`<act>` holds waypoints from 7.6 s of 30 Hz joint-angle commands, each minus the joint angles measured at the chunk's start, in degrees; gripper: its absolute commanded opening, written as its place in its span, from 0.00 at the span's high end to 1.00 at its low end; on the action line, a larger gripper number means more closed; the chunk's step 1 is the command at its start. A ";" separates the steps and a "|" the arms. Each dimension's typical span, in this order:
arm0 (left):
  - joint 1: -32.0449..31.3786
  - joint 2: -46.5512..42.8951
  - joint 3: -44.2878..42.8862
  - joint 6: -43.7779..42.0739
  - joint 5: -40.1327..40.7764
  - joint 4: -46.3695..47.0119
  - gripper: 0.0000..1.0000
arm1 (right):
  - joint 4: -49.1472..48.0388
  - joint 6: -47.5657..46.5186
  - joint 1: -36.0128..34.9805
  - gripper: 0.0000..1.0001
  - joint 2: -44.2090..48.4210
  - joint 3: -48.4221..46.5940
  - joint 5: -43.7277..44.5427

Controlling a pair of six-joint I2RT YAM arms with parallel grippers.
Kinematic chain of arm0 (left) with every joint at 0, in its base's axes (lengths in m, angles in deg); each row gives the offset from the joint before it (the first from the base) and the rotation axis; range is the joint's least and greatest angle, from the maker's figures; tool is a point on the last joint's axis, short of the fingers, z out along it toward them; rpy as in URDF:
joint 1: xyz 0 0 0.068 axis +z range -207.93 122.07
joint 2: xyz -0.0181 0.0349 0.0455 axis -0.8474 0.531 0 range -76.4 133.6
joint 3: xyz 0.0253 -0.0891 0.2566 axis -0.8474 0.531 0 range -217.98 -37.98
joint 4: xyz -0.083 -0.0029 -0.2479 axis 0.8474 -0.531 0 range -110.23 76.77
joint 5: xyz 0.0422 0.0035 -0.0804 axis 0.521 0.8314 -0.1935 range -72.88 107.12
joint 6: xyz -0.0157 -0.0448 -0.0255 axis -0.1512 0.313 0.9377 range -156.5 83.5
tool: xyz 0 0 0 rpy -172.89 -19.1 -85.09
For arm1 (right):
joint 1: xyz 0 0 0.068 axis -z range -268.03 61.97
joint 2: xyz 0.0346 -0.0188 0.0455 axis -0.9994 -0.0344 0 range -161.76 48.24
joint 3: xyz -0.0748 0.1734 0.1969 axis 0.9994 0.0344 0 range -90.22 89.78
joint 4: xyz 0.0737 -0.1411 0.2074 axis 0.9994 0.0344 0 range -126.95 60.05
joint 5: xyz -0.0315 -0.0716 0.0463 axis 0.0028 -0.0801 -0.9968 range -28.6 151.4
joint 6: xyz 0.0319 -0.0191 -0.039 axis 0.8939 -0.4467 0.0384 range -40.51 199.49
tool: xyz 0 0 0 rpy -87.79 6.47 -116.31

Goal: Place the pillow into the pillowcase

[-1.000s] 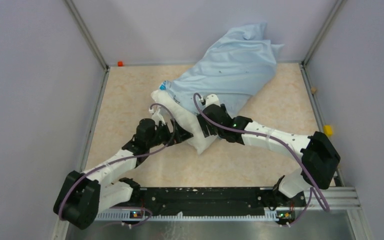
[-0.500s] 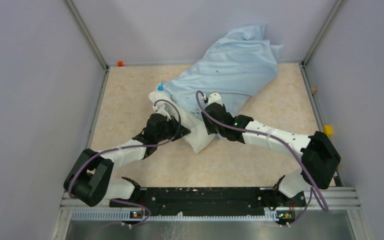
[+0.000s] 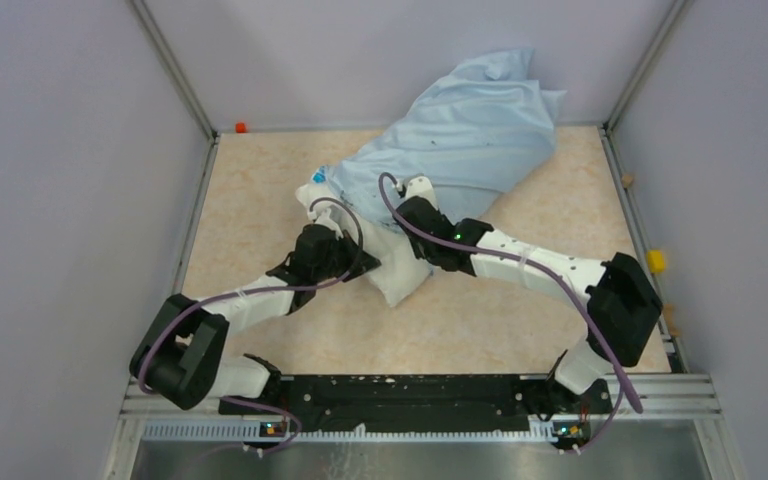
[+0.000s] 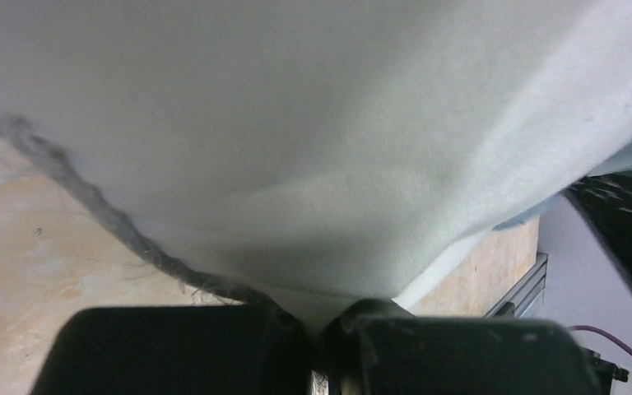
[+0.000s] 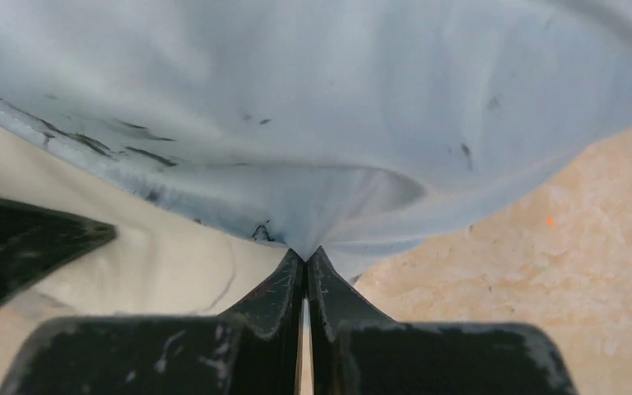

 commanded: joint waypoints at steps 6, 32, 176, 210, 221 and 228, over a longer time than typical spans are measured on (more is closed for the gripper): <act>0.08 -1.04 -4.06 -1.06 -0.87 -1.25 1.00 | 8.60 1.44 -19.51 1.00 -3.44 -28.35 -10.97; -0.27 -6.81 -4.25 5.70 1.28 -4.70 1.00 | -0.29 7.51 -11.53 0.36 17.90 7.22 0.08; 9.01 -6.95 -6.54 -1.26 1.84 -12.66 1.00 | 6.96 1.54 -19.06 1.00 -7.24 -11.69 40.19; 11.08 0.61 -12.07 -1.91 -10.08 -10.84 0.34 | -1.22 5.49 -6.09 1.00 5.16 -15.71 -16.32; 10.32 -10.54 -1.62 -1.40 -21.26 -11.39 0.26 | -1.43 6.31 -3.30 1.00 5.23 -18.19 -23.02; 0.41 -6.88 0.64 4.10 -18.24 -1.96 0.24 | -2.51 9.23 -4.85 1.00 2.70 -21.07 -26.89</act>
